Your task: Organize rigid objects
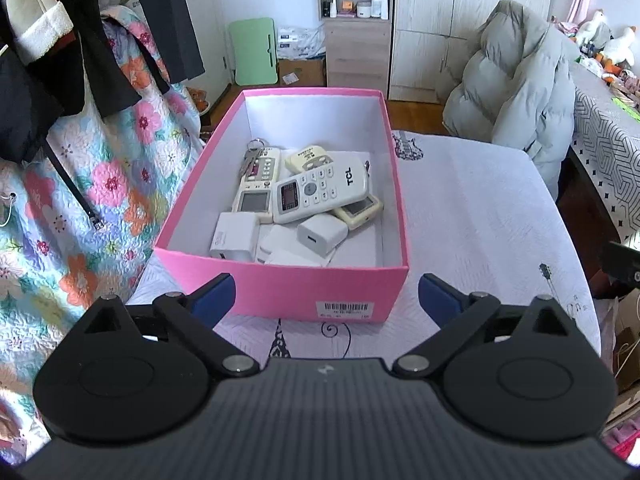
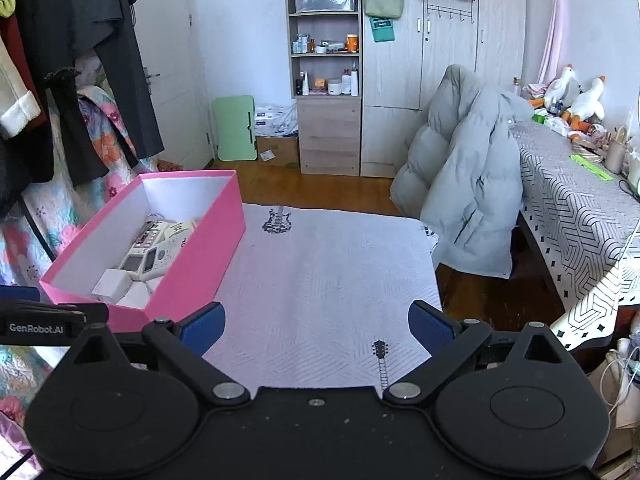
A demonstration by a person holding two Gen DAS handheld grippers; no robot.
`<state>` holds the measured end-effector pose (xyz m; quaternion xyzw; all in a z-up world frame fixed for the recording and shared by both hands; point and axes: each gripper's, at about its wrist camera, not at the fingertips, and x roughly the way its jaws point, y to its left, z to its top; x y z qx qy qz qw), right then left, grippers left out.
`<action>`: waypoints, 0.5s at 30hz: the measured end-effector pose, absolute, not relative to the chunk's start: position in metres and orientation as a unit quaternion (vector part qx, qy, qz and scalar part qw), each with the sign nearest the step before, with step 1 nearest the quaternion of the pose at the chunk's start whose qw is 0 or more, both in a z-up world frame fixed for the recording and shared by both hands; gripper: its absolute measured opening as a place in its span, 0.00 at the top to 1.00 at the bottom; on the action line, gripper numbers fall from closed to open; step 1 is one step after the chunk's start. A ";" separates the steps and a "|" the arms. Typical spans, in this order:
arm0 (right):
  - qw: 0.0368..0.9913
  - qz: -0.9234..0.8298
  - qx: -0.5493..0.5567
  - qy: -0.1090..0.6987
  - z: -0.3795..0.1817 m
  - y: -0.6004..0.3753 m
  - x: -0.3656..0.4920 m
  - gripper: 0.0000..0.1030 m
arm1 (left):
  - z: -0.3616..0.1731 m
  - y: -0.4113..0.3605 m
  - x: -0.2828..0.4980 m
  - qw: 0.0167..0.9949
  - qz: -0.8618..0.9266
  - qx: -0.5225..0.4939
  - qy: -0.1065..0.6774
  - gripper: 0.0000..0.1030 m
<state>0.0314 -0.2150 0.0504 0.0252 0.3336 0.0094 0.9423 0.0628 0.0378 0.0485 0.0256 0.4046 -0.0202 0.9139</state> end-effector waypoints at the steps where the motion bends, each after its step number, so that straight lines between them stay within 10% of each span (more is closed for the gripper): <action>1: 0.942 0.011 0.026 0.334 0.051 -0.215 0.031 0.03 | 0.049 0.038 0.062 0.913 -0.020 0.025 0.406 0.04; 15: 0.946 0.000 0.015 0.324 0.054 -0.214 0.023 0.03 | 0.053 0.036 0.055 0.918 -0.018 0.029 0.395 0.04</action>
